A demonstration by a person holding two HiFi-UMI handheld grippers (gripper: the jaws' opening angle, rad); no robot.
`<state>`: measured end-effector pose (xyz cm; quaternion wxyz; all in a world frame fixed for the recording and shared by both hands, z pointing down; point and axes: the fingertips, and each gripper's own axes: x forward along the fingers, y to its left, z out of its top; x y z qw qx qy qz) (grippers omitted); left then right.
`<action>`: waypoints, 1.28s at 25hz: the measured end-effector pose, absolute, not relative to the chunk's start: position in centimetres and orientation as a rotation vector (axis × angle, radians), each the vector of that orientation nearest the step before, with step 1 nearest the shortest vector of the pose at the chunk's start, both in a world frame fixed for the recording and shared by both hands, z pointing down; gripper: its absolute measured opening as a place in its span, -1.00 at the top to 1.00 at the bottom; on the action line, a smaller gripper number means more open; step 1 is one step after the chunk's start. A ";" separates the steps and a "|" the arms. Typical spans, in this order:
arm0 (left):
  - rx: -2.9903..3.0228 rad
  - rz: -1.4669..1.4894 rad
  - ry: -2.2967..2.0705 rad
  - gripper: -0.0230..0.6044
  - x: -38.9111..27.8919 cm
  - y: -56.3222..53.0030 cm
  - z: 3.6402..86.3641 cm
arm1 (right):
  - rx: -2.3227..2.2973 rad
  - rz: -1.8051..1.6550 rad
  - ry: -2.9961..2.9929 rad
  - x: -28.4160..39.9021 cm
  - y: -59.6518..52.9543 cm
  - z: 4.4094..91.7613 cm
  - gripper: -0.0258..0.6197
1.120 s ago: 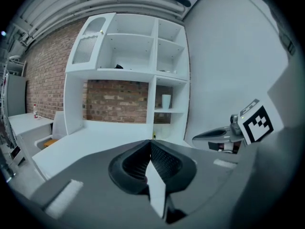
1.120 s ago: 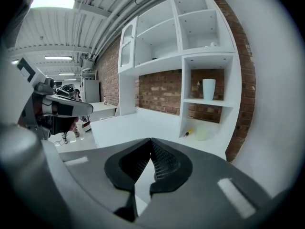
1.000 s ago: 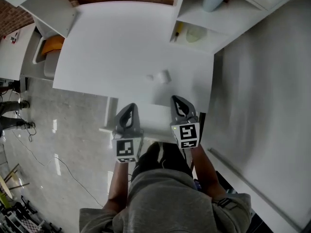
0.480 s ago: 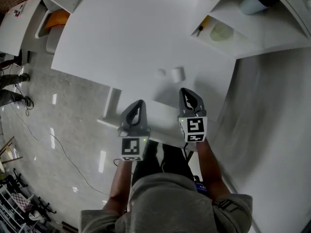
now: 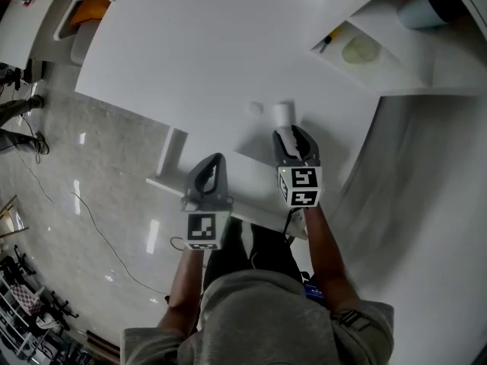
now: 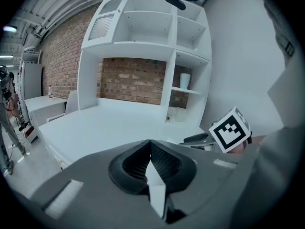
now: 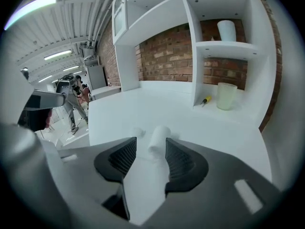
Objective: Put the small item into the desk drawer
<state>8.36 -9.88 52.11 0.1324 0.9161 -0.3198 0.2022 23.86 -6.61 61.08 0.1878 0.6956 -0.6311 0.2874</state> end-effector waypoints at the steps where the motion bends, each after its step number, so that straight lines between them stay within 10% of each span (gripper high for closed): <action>1: 2.653 0.590 -0.932 0.89 8.2 -9.9 52.2 | 1.960 0.815 -1.766 24.0 -6.8 61.5 0.29; 32: 2.636 0.556 -1.046 0.89 4.3 -9.9 49.9 | 1.961 0.721 -1.736 23.3 -7.9 59.8 0.44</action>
